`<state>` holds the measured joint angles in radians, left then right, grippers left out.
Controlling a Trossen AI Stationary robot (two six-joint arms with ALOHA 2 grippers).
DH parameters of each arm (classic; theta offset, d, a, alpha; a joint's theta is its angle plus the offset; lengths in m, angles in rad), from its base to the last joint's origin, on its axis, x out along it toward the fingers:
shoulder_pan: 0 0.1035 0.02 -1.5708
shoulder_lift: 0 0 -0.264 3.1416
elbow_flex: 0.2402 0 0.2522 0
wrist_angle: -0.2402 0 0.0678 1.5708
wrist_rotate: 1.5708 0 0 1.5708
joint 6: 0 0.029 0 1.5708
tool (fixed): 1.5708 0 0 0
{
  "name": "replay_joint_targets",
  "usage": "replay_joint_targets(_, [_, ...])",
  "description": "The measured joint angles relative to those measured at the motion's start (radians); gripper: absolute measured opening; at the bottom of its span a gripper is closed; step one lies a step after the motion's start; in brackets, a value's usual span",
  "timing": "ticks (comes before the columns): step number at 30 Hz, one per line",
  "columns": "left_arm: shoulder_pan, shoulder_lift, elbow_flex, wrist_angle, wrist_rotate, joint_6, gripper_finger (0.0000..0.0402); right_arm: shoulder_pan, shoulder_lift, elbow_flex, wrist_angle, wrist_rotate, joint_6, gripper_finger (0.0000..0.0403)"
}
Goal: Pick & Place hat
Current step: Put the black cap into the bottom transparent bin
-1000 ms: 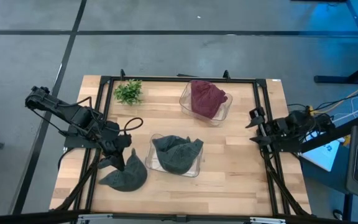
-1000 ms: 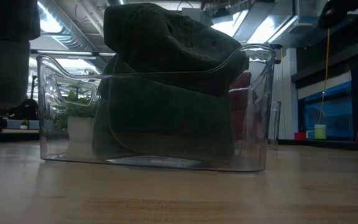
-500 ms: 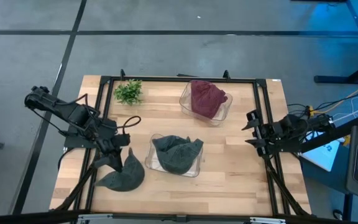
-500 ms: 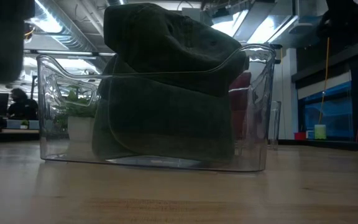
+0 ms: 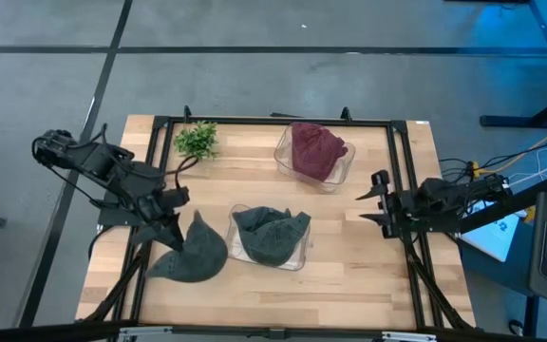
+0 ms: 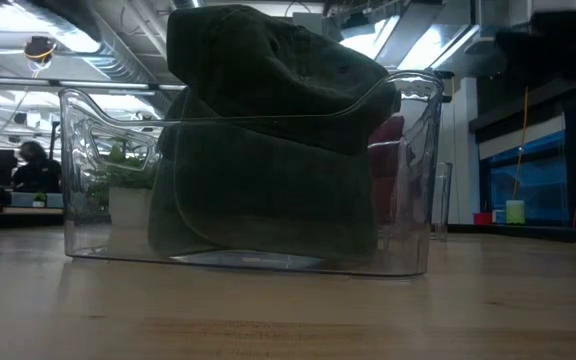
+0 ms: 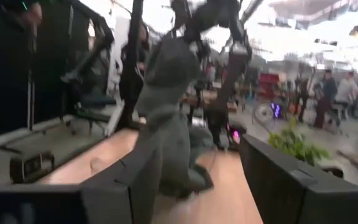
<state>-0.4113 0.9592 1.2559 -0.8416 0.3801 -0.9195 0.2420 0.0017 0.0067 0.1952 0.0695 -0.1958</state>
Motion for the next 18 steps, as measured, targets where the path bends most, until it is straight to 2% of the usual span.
replay_joint_targets(11, [0.0, 0.006, 0.027, -0.057, 0.004, 0.032, 0.0049, 0.0, 0.0, 0.0, -0.16, 0.018, 0.034, 0.0213])
replay_joint_targets(18, [0.0, 0.006, 0.027, -0.057, 0.006, 0.022, 0.0049, 0.0, 0.004, 0.0, -0.165, 0.017, -0.005, 0.0213])
